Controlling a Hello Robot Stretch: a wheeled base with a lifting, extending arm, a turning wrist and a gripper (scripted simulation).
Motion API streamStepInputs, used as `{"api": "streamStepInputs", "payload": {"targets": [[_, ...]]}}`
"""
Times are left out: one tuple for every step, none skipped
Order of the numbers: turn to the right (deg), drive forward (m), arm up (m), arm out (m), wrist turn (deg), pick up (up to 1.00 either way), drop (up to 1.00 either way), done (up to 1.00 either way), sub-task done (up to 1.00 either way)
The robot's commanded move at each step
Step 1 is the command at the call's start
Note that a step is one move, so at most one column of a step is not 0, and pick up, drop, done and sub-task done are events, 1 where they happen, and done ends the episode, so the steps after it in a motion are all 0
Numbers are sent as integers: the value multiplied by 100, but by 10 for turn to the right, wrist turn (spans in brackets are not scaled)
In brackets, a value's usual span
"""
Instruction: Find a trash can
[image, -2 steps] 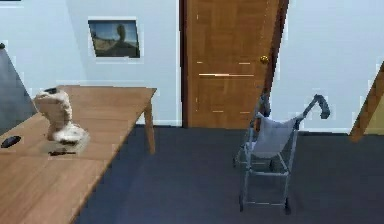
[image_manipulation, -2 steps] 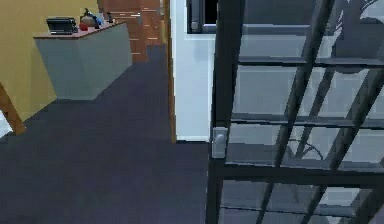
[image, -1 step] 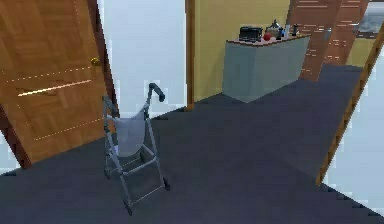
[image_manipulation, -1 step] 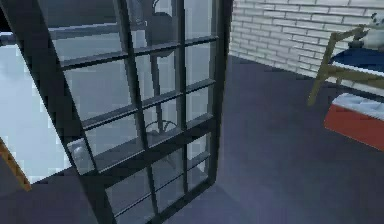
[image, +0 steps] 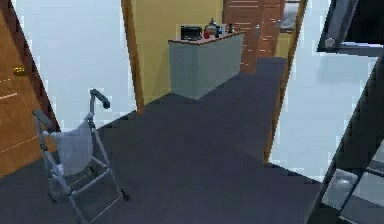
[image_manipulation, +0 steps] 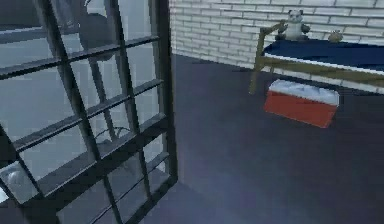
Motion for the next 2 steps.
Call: {"api": "streamStepInputs", "payload": {"targets": [[0,55,0,0,0,0,0,0,0],[120,0,0,0,0,0,0,0,0]]}}
